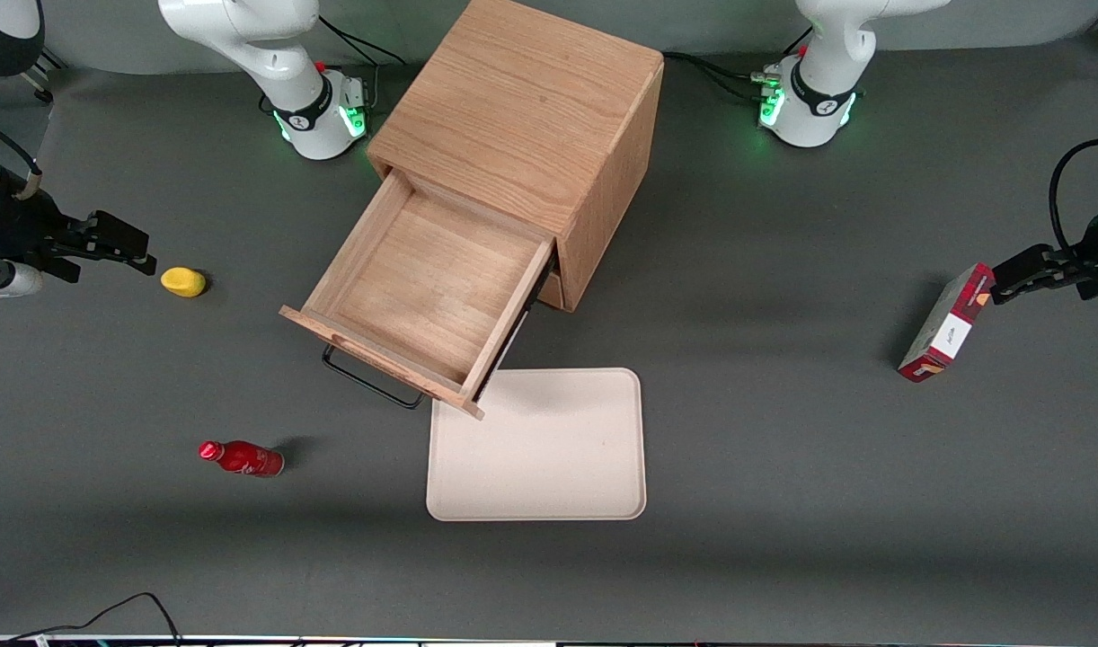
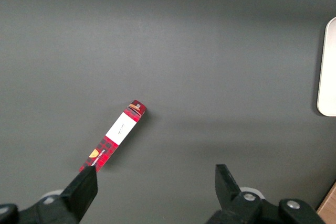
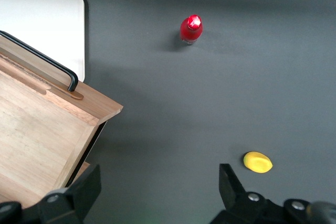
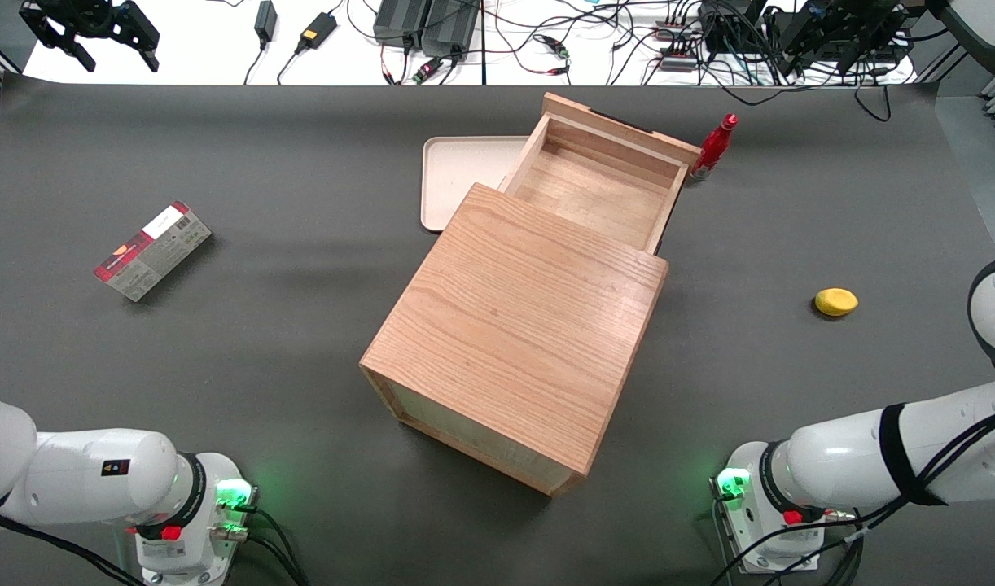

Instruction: Close top drawer

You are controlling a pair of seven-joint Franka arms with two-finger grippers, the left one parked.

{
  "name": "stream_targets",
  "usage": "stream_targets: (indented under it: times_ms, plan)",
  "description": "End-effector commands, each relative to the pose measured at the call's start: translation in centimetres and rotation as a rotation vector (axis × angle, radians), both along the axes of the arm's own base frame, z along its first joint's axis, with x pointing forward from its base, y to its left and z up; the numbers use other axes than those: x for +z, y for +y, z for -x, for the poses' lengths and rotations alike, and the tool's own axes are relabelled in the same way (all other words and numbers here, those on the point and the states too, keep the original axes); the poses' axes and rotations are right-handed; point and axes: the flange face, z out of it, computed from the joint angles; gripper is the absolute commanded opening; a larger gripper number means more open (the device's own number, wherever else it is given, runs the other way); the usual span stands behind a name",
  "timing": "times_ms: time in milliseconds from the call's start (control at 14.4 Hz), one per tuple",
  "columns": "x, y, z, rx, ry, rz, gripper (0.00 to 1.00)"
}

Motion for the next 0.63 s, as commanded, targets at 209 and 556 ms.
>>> stream_targets:
  times_ms: [209,556]
  plan:
    - [0.52,-0.41,-0.22,-0.003,-0.004,0.013,1.0]
    - [0.41,-0.62,-0.24,0.001,0.001,0.008,1.0]
